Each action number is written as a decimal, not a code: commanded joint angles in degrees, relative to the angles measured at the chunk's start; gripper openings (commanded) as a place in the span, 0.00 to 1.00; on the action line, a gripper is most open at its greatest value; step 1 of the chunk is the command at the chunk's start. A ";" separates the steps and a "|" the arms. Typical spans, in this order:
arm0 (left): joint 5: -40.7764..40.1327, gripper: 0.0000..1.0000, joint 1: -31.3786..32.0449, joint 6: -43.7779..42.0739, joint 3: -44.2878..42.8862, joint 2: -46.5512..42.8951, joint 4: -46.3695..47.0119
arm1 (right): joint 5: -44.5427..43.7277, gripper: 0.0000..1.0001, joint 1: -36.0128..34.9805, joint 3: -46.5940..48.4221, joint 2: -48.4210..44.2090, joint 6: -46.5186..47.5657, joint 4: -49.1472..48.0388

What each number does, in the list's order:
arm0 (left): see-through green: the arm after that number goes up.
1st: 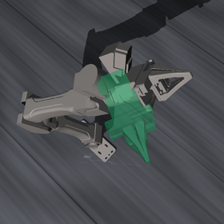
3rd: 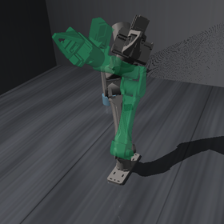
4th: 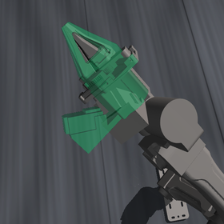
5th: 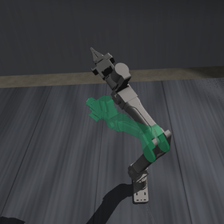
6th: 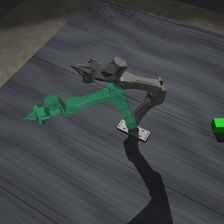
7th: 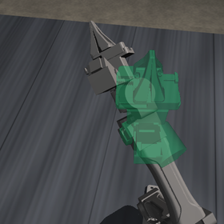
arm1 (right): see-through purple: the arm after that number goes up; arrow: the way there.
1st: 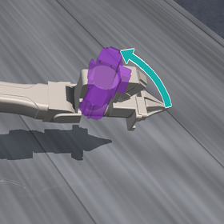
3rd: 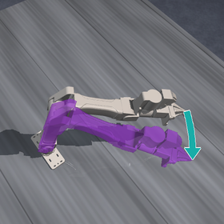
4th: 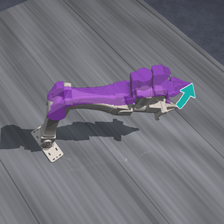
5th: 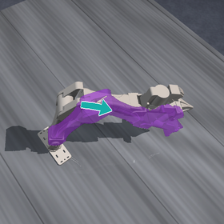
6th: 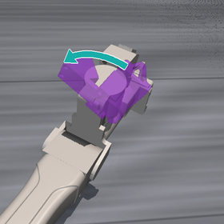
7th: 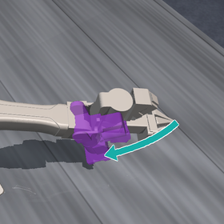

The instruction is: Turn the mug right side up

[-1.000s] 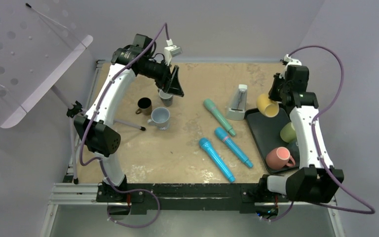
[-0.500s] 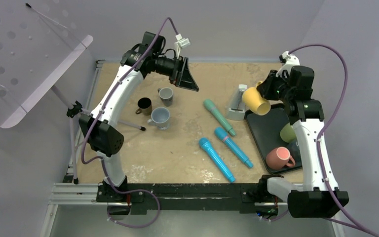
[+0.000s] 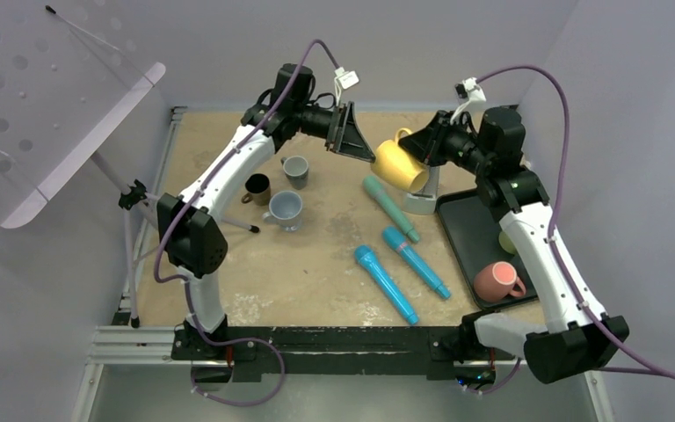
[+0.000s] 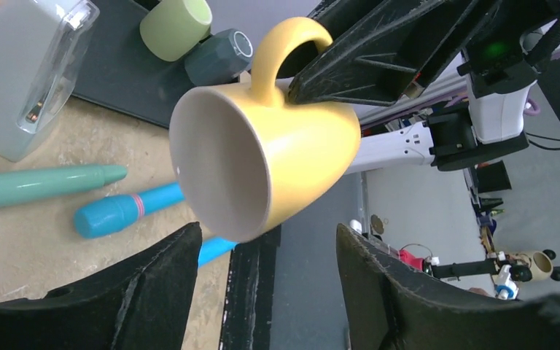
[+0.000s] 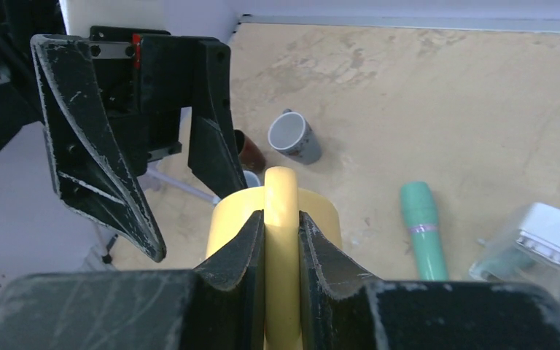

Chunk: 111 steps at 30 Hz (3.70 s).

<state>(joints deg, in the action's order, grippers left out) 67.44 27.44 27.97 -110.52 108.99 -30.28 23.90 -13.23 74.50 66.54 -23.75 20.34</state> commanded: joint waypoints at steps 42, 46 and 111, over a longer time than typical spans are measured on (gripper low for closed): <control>-66.85 0.00 -8.57 -56.24 -18.50 5.10 -40.05 | -11.21 0.99 -3.76 4.63 4.85 3.37 2.51; -69.24 0.00 -12.80 -57.71 -19.42 8.61 -38.95 | -13.00 0.99 -3.74 3.55 4.13 3.27 3.27; -48.20 0.71 -18.21 -53.22 -6.55 -4.80 -41.80 | -49.11 0.66 40.13 -15.67 11.15 -17.69 10.73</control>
<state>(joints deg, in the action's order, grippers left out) 17.21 9.39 -25.67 -117.60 108.42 -72.55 -26.72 26.74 60.31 77.08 -43.22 35.24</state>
